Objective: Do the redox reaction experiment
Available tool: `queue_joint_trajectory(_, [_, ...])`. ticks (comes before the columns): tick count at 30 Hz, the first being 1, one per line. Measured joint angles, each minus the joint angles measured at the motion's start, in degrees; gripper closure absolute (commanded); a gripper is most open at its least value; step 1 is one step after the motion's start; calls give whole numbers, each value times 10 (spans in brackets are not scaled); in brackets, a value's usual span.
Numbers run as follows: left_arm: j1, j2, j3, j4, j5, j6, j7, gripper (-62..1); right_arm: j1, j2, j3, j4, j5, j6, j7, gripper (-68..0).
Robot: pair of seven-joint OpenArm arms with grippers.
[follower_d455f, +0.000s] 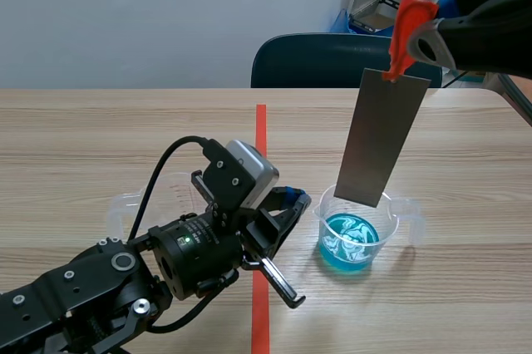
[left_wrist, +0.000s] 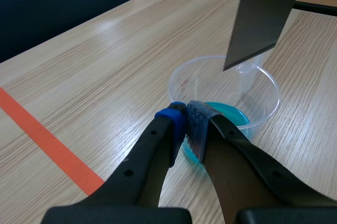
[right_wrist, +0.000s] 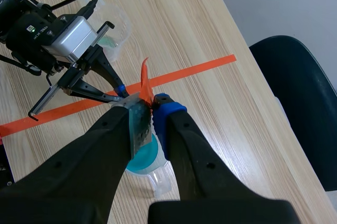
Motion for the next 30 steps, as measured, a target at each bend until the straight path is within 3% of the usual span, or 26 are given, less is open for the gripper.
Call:
queue_joint_trajectory(9, [0, 0, 0, 0, -1, 0, 0, -27, 0, 0, 0, 0, 0, 0, 0, -8])
queue_joint_trajectory(12, [2, -3, -2, 0, -22, 0, -3, -27, 0, 0, 0, 0, 0, 0, 0, -8])
queue_joint_trajectory(15, [22, -17, -26, 20, -22, 0, -4, -27, 0, 0, 0, 0, 0, 0, 0, -8])
queue_joint_trajectory(22, [136, -88, -136, 132, -22, 0, -5, -27, 0, 0, 0, 0, 0, 0, 0, -8])
queue_joint_trajectory(30, [303, -197, -202, 254, -17, -5, -29, -32, 0, 0, 0, 0, 0, 0, 0, -8])
